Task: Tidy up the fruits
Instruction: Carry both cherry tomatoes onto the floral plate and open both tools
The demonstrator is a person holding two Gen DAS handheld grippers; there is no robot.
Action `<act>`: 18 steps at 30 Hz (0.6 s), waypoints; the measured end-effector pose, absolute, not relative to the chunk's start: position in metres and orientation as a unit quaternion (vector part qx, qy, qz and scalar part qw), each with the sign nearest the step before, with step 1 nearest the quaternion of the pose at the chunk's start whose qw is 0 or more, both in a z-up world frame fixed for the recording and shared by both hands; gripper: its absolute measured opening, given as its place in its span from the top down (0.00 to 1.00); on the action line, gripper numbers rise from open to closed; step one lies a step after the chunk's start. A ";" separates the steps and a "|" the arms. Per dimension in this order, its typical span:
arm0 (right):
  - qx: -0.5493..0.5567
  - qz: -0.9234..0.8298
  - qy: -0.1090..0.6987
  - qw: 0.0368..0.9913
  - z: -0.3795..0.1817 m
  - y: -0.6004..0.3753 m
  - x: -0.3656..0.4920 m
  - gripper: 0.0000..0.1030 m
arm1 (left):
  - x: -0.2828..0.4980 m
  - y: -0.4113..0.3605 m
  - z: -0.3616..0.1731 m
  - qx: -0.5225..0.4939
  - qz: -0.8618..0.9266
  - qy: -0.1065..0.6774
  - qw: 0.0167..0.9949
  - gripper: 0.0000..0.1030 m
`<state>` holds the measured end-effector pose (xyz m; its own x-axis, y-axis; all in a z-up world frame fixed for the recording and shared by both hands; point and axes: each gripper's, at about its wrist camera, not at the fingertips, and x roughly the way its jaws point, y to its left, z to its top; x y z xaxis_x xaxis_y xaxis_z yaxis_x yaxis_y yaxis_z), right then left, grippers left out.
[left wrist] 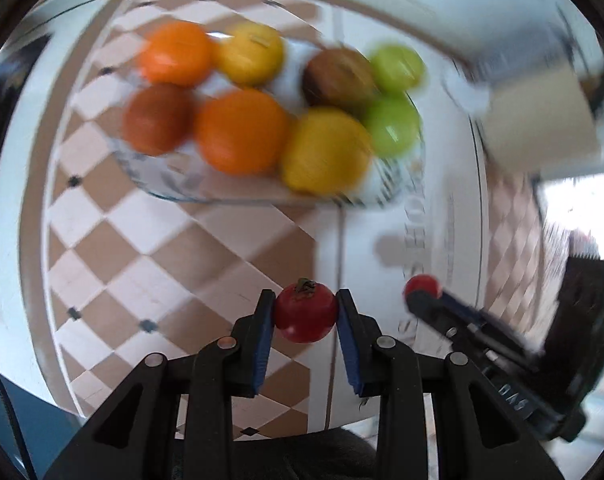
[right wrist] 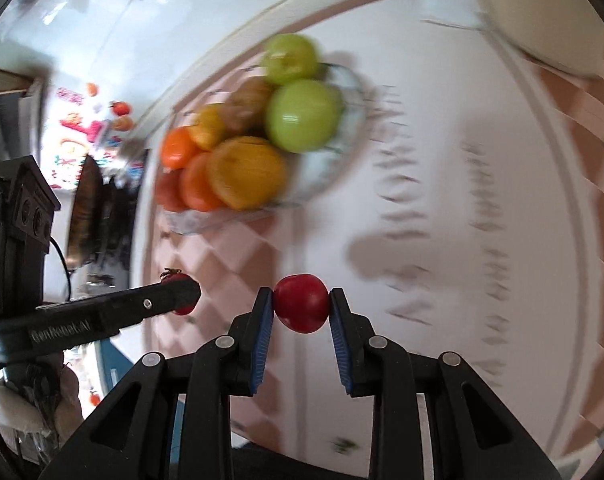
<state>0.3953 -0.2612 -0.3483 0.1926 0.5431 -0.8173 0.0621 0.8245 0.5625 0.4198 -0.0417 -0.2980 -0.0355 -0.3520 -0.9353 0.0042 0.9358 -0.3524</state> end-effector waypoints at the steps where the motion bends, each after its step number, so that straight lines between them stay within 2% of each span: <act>1: 0.249 0.176 0.609 0.732 -0.347 -0.247 0.405 0.70 | 0.424 -0.029 -0.298 -0.142 -0.118 0.705 0.685 0.73; 10: 0.264 0.224 0.604 0.718 -0.365 -0.162 0.452 0.70 | 0.460 0.048 -0.322 -0.251 -0.048 0.702 0.665 0.73; 18: 0.248 0.222 0.609 0.720 -0.380 -0.128 0.465 0.70 | 0.476 0.068 -0.341 -0.294 -0.031 0.708 0.641 0.73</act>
